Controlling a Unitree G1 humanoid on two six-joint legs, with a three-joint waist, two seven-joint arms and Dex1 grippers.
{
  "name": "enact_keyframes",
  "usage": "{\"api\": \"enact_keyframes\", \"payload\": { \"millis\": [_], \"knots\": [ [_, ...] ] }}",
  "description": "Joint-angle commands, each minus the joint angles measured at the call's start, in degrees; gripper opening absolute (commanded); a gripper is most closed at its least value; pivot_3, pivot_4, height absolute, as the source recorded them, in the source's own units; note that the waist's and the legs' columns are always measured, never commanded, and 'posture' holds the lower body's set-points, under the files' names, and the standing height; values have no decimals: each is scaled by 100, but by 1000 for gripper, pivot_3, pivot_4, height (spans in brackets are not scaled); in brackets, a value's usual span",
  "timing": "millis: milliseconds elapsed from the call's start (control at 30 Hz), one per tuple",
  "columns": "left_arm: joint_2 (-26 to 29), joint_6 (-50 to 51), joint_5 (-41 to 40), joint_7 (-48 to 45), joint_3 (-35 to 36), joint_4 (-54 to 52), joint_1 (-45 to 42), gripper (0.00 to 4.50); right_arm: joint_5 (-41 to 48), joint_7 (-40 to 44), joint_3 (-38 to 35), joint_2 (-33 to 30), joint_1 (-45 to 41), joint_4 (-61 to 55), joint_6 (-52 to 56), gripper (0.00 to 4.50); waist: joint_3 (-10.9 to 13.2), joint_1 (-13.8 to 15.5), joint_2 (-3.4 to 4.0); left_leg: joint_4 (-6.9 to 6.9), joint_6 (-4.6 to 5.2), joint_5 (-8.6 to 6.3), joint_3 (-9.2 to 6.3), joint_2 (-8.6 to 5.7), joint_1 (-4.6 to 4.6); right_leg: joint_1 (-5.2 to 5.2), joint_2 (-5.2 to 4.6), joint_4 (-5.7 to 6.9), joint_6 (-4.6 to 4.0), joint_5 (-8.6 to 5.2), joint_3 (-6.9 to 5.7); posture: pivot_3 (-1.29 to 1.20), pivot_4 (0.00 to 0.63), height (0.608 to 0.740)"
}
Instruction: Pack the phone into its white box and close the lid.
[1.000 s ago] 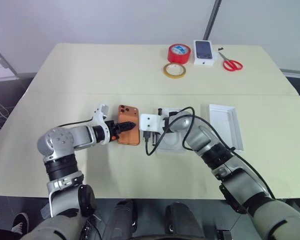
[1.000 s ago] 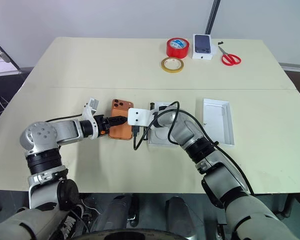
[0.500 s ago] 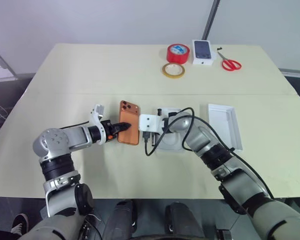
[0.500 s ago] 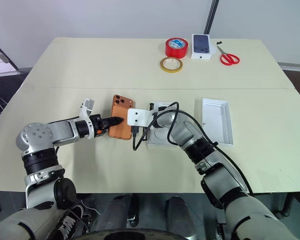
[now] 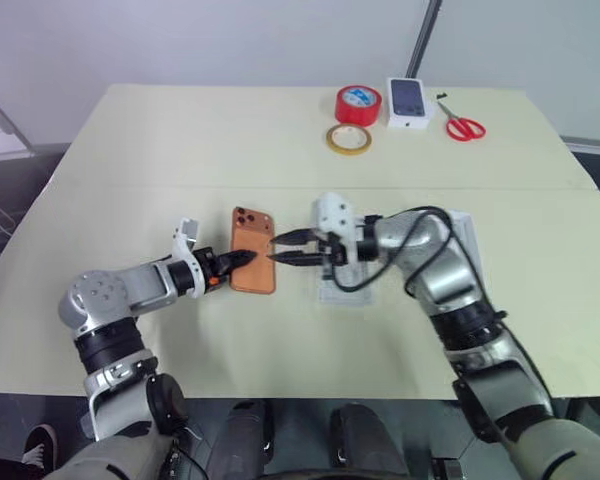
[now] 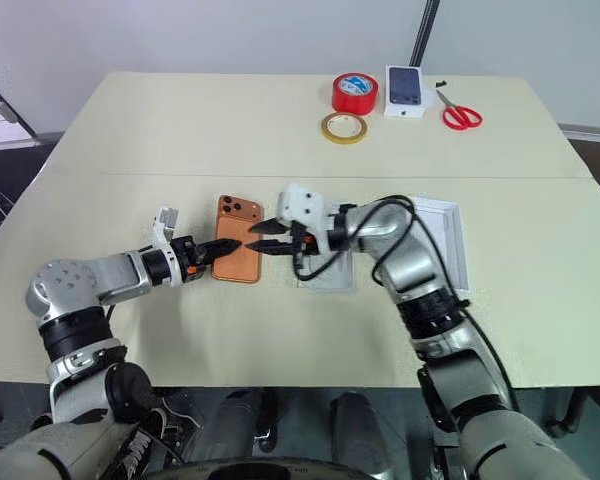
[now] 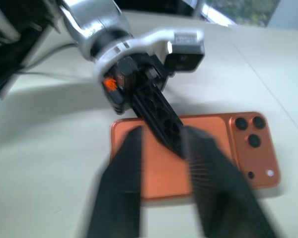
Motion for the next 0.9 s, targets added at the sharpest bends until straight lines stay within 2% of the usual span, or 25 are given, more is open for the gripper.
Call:
{"api": "enact_keyframes", "payload": {
  "millis": [33,200,300,500,700,733,800,900],
  "knots": [
    [3,-77,-355,-215,116,-231,-98,0,149,294,-80,-477,549,-599,-348,2323,1,5,-1,0,1,-1,0,0,0,2,-2,-3,0,0,0,0,150,728],
    [3,-296,-339,-217,-74,-255,-96,0,-170,423,-185,-1335,1415,-779,-1209,2323,2,-21,-2,-2,2,-2,1,-1,-1,2,-2,-8,-1,0,5,0,150,728],
    [-22,-371,-368,-217,-135,-211,-115,0,-271,330,-185,-1613,1687,-718,-1496,2323,2,-25,-3,-5,5,0,2,0,0,2,-1,-12,-1,0,6,0,150,728],
    [-115,-618,-456,-247,-205,-108,-173,0,-549,-171,-148,-1582,1852,-441,-1756,2323,3,-6,-4,-1,12,5,2,0,0,6,-1,-13,-1,0,6,0,150,728],
    [-155,-656,-511,-243,-322,-109,-139,0,-493,-318,-152,-1571,1915,-415,-1699,2323,3,-3,-4,1,15,8,1,0,-1,8,-2,-16,-1,0,6,0,150,728],
    [-158,-667,-502,-245,-354,-108,-146,0,-497,-296,-131,-1592,1926,-403,-1715,1945,3,-3,-4,1,16,8,1,0,0,8,-2,-16,-1,0,5,0,150,728],
    [-151,-663,-509,-248,-383,-112,-149,0,-497,-284,-105,-1605,1946,-405,-1698,1534,3,-3,-4,1,16,8,1,0,0,8,-2,-16,-1,0,5,0,150,728],
    [-140,-659,-534,-226,-408,-107,-204,0,-594,-274,-43,-1617,1916,-314,-1791,36,3,-3,-4,1,16,8,1,0,0,9,-2,-16,-1,0,5,0,150,728]
  ]
}}
